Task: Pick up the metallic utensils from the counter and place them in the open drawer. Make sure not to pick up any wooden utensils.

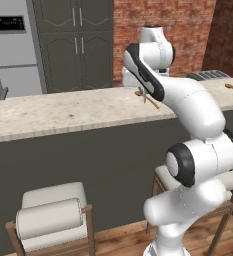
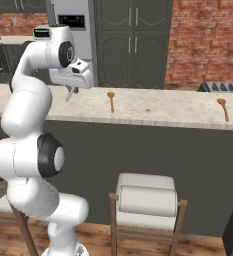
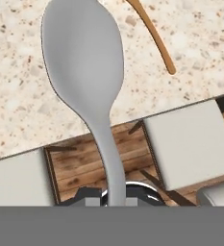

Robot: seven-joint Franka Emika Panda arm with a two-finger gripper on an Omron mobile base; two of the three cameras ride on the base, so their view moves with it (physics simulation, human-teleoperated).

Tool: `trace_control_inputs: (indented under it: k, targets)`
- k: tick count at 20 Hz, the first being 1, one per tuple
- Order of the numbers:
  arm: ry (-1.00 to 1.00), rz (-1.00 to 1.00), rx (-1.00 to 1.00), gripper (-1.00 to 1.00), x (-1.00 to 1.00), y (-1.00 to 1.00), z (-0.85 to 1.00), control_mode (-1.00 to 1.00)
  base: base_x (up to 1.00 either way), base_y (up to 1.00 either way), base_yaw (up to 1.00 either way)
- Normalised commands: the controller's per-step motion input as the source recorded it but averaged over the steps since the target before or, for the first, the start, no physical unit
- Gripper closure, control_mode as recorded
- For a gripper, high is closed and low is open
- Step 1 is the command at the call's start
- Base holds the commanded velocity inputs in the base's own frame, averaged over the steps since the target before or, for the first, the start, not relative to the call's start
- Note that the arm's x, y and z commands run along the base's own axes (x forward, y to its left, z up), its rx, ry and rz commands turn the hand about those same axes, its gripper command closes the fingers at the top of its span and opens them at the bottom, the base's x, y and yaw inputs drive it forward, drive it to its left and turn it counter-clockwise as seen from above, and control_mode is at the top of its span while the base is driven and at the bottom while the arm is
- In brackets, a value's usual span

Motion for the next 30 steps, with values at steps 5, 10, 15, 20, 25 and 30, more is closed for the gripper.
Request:
trace_control_inputs:
  k: [5,10,15,20,25,30]
  targets:
    - [0.02,0.00,0.00,1.00,-1.00,-0.06,0.13,-1.00,0.00,0.00,0.00]
    - [0.09,0.00,0.00,1.00,-1.00,-0.02,0.02,-1.00,0.00,0.00,0.00]
    - [0.15,0.00,-0.01,1.00,-0.74,-0.02,0.00,-1.00,0.00,0.00,0.00]
    - [0.02,0.00,-0.02,1.00,-0.20,-0.12,-0.43,-1.00,0.00,0.00,0.00]
    - [0.00,0.00,-0.05,1.00,-0.04,-0.33,-0.64,-1.00,0.00,0.00,0.00]
    - [0.03,0.00,-0.02,1.00,0.00,-0.05,-0.10,-1.00,0.00,0.00,0.00]
